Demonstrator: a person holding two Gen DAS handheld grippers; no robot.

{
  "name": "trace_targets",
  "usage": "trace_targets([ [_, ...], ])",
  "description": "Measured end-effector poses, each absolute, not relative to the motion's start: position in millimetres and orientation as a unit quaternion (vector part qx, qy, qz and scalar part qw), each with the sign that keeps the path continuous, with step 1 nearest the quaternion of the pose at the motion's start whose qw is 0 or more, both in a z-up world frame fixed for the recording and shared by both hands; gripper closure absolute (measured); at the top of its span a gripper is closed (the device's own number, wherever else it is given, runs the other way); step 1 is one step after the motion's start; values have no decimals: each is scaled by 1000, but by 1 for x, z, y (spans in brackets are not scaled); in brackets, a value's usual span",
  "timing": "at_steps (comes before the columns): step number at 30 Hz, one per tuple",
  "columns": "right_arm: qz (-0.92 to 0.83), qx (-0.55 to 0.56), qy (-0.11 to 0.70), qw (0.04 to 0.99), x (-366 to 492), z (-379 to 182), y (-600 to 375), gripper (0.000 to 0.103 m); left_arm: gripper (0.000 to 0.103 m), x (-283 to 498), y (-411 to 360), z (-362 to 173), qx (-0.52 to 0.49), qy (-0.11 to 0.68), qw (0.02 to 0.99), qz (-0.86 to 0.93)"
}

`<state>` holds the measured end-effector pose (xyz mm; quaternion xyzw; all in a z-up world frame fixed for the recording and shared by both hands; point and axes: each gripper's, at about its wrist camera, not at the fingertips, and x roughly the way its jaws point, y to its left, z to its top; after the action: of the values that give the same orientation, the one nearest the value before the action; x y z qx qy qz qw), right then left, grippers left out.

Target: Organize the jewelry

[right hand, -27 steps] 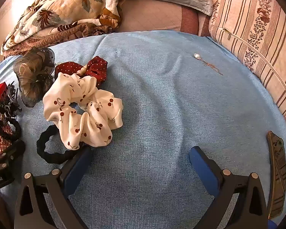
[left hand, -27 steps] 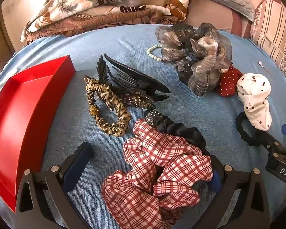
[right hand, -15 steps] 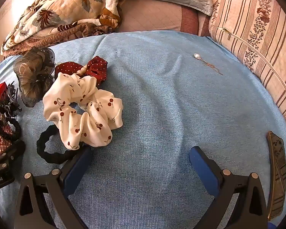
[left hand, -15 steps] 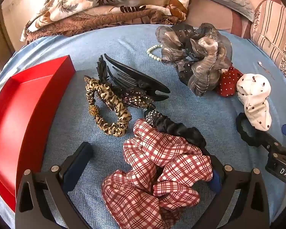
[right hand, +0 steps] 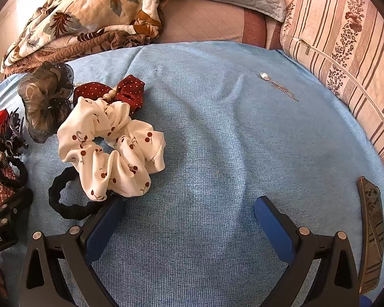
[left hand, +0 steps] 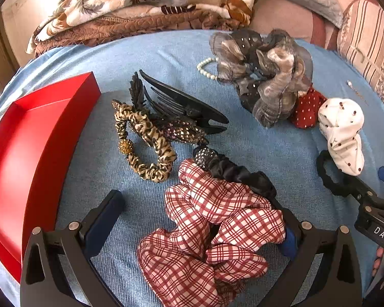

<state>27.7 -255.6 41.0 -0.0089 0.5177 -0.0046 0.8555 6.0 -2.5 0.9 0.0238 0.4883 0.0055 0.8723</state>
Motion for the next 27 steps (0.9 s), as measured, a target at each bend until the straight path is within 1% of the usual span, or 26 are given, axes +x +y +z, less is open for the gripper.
trace_targets([
  [5,-1,3,536,844,29,42,-257,0,0,10,3,4,24,507,861,-29],
  [9,5,16,549,835,19,44,-260,0,0,-6,17,12,20,511,859,-23],
  [18,4,-7,544,839,-26,56,-255,0,0,-71,50,56,-26,446,895,16],
  [24,-6,11,558,830,-57,70,-255,0,0,-117,63,79,-34,403,914,42],
  [27,-11,33,549,835,-71,81,-256,1,0,-128,69,84,-43,397,915,59],
])
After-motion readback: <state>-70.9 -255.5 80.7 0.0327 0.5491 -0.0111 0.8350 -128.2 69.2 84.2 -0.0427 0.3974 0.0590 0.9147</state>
